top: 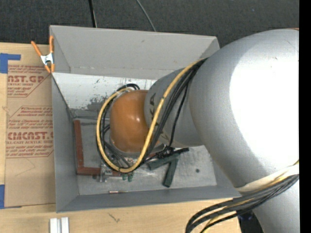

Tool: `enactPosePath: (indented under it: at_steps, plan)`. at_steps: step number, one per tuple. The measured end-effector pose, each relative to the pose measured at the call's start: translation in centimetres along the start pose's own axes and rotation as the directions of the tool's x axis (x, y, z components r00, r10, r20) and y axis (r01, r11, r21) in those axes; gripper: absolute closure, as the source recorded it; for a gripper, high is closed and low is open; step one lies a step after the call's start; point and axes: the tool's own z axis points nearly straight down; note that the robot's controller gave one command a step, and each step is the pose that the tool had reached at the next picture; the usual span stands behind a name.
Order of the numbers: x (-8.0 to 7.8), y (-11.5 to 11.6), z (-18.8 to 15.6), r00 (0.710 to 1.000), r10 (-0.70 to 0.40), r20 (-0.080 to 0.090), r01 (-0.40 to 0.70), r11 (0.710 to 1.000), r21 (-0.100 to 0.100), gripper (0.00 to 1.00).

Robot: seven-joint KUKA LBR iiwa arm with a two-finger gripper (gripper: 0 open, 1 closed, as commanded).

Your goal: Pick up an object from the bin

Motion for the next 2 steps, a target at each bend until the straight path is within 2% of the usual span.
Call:
enactPosePath:
  at_steps: [1, 2]
  plan:
    - [-0.1, -0.5, -6.9, 1.0, 0.005, 0.002, -0.005, 1.0, 0.003, 1.0]
    - [-0.8, -0.3, -17.6, 1.0, -0.01, 0.005, 0.01, 1.0, 0.001, 1.0]
